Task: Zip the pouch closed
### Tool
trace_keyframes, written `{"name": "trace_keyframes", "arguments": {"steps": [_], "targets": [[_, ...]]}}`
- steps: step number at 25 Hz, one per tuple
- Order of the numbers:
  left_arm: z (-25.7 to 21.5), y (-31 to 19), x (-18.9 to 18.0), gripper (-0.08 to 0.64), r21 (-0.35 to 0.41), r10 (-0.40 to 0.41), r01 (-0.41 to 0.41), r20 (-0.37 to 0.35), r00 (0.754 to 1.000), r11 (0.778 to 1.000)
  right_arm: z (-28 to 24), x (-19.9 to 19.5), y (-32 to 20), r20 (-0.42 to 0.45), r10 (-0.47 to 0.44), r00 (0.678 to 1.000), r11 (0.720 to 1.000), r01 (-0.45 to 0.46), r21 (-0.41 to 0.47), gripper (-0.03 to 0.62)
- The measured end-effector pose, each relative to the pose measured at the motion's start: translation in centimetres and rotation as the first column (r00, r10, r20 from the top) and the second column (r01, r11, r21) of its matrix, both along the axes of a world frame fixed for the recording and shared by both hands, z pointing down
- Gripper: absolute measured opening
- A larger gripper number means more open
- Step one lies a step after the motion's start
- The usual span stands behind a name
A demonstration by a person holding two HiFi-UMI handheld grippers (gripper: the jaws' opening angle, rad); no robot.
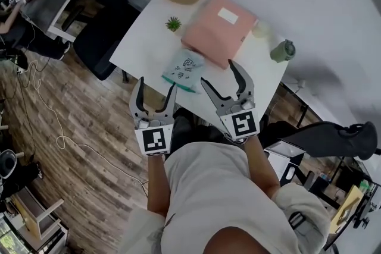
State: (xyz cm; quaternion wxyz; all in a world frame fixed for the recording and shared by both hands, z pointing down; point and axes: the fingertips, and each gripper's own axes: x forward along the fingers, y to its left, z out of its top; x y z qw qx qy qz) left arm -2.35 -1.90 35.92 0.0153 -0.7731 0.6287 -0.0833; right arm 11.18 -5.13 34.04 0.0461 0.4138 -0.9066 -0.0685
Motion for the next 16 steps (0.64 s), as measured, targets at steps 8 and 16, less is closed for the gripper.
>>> {"name": "trace_keyframes", "arguments": {"steps": [8,16], "targets": [[-2.1,1.3,1.0,0.345,0.03,-0.002,0.0,0.059,0.998,1.0,-1.7,1.1,1.1,0.004,-0.007,1.0,0.999,0.007,0.037,0.348],[-4.0,1.8,1.7,0.354,0.058,-0.015,0.013,0.04,0.999,0.998,-2.7,1.6,1.8,0.022,-0.014,1.0,0.999,0.013,0.043,0.35]]}}
